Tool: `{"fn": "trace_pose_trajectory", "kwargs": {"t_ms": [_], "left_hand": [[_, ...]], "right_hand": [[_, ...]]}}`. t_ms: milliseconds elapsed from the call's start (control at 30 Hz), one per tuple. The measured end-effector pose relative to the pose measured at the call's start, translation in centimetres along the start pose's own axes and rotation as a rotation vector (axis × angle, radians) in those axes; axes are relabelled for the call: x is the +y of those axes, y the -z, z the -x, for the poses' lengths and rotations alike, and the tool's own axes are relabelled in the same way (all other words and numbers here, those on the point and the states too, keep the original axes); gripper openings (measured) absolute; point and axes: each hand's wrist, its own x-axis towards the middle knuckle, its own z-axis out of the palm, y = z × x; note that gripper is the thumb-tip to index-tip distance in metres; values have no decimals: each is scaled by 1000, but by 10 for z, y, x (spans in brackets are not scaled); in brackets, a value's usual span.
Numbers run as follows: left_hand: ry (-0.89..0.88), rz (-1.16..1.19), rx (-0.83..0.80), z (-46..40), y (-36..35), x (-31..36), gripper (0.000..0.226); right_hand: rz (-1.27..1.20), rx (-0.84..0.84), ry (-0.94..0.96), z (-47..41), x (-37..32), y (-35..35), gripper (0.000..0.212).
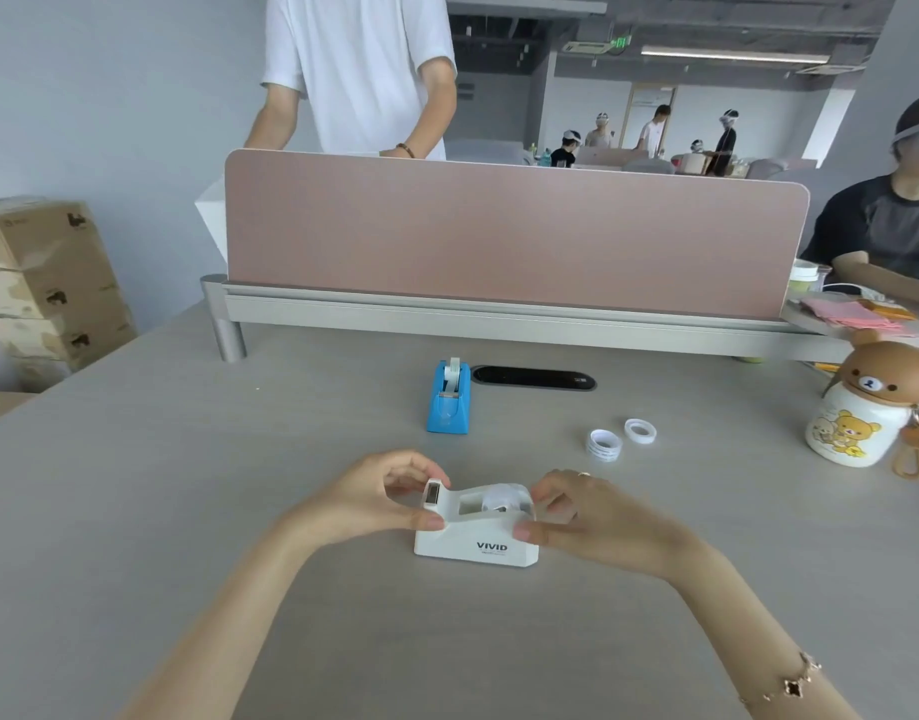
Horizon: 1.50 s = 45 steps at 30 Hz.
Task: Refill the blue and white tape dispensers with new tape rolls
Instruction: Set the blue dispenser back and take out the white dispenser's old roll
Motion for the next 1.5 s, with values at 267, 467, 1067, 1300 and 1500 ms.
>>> {"fn": "trace_pose_trajectory", "kwargs": {"t_ms": [267, 467, 1067, 1300, 1500], "left_hand": [[-17, 0, -13, 0, -1, 0, 34], [-11, -17, -11, 2, 0, 4, 32], [-142, -20, 318, 3, -32, 48, 21], [-198, -37, 417, 0, -43, 50, 24], [-165, -49, 451, 0, -52, 51, 29]], "right_hand": [[-19, 151, 167, -6, -17, -4, 19], [-45, 195, 180, -10, -15, -13, 10], [-553, 369, 64, -5, -32, -10, 5], [-701, 378, -3, -5, -34, -12, 9], [-745, 393, -22, -6, -33, -15, 10]]}}
